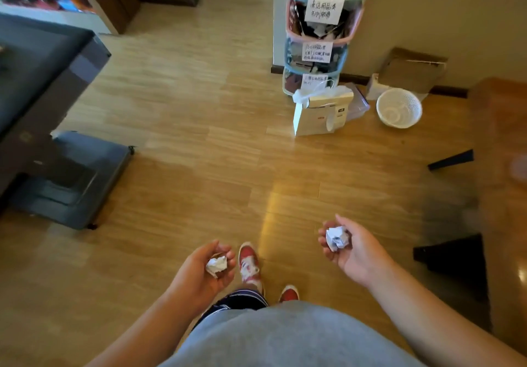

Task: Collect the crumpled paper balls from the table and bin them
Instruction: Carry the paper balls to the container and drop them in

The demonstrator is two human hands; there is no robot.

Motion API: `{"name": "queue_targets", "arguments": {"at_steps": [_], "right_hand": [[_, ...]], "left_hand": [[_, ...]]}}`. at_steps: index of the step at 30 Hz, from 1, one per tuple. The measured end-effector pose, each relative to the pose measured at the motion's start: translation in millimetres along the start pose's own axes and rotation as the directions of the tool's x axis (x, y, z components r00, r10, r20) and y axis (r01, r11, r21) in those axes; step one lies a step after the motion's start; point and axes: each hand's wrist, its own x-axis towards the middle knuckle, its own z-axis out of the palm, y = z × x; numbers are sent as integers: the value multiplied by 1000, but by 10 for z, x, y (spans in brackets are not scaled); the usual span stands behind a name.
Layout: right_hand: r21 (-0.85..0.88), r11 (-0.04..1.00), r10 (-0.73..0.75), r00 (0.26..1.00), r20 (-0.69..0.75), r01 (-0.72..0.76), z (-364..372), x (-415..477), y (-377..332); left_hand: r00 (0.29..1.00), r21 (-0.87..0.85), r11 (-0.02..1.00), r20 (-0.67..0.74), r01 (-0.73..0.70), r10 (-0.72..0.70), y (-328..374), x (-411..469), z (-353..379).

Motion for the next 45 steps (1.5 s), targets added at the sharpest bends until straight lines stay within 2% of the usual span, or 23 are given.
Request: {"name": "queue_targets", "arguments": {"at_steps": [6,11,16,21,25,29,32,37,42,45], "right_hand": [[33,999,-29,999,-31,30,378,518,-683],[129,989,-53,983,-176,76,323,702,-1153],[324,931,-52,938,-342,170,-52,647,-1455],[477,835,-26,884,-466,276,-542,490,-1509],[559,759,19,846,-532,334,-946,446,-1578],[623,708,71,845,-530,332,-1366,509,-1859],[638,697,86,846,-527,327,-1648,622,-2166],[593,734,15,865,-502,331,-1995,801,-2924],[618,693,-74,889,-451,371,-2214,929,-3604],[623,660,-114,876,-469,420,-2304,948,-3899]], "left_hand": [[997,73,996,57,42,-46,738,680,516],[986,248,967,133,64,-100,1418,1267,1258],[958,453,887,202,93,-204,1736,1661,2289],[922,645,760,244,78,-302,1531,1905,3536],[892,731,679,261,66,-368,1178,2037,4446],[878,777,628,267,47,-396,868,2177,5188],[887,788,613,246,52,-392,742,2276,5567],[916,792,610,214,40,-338,717,2406,6006],[929,801,597,186,45,-320,754,2591,6399],[918,826,561,185,48,-351,694,2686,6786]]}}
